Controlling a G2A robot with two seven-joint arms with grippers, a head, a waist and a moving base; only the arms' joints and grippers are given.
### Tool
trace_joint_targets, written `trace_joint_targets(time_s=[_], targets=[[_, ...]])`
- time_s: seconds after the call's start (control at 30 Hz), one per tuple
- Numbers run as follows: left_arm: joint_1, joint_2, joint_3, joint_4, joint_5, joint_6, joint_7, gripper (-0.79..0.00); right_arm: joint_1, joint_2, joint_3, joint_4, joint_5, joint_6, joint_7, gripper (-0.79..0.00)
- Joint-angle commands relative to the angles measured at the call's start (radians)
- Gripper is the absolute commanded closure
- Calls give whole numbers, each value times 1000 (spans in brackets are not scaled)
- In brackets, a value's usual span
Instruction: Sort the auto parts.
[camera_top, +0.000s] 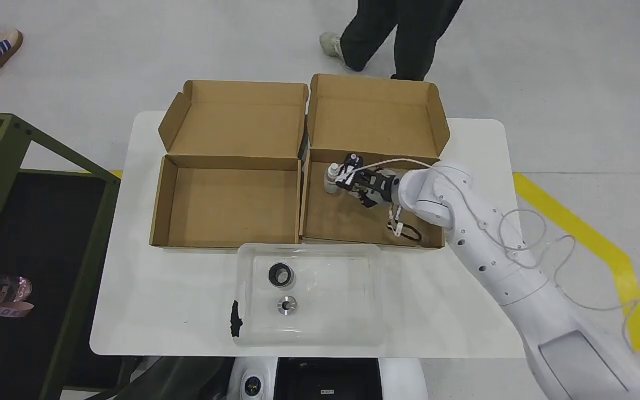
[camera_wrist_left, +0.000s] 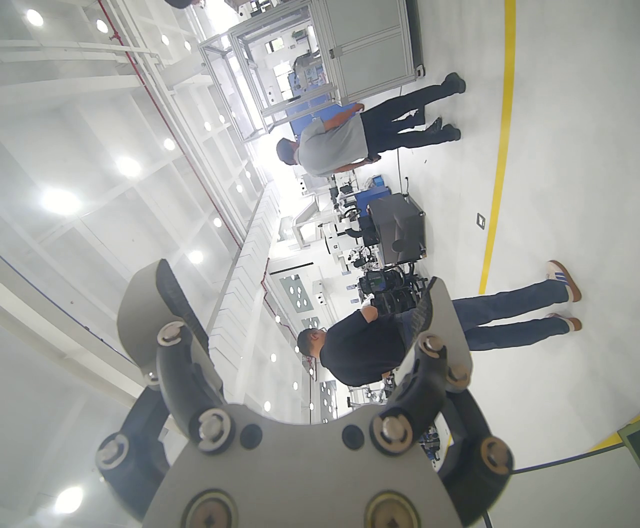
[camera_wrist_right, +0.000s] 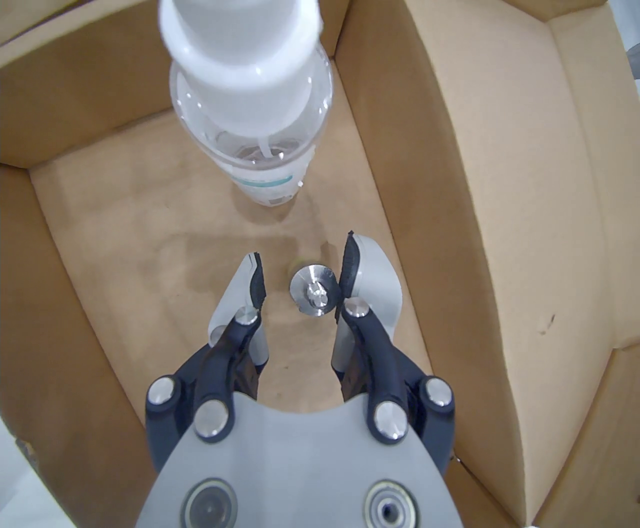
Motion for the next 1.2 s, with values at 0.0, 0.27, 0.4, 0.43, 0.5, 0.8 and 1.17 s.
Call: trace_joint_targets(time_s=[0.0, 0.27, 0.4, 0.43, 0.5, 0.8, 1.17], targets=[[0, 0, 0, 0, 0, 0, 0, -785, -15, 6, 17, -29, -9, 2, 1, -311], [0, 0, 0, 0, 0, 0, 0, -785, -94, 37, 107, -178, -30, -19, 10, -317], [0, 0, 0, 0, 0, 0, 0, -785, -153, 54, 156, -284, -34, -36, 8, -342], [0, 0, 0, 0, 0, 0, 0, -785, -169, 58, 168, -311, -37, -41, 11, -345], [0, 0, 0, 0, 0, 0, 0, -785, -204, 65, 187, -365, -35, -54, 5, -348], [0, 0, 0, 0, 0, 0, 0, -785, -345, 86, 210, -552, -52, -112, -24, -369], [0, 0, 0, 0, 0, 0, 0, -785, -442, 90, 148, -654, -137, -110, -99, -382]])
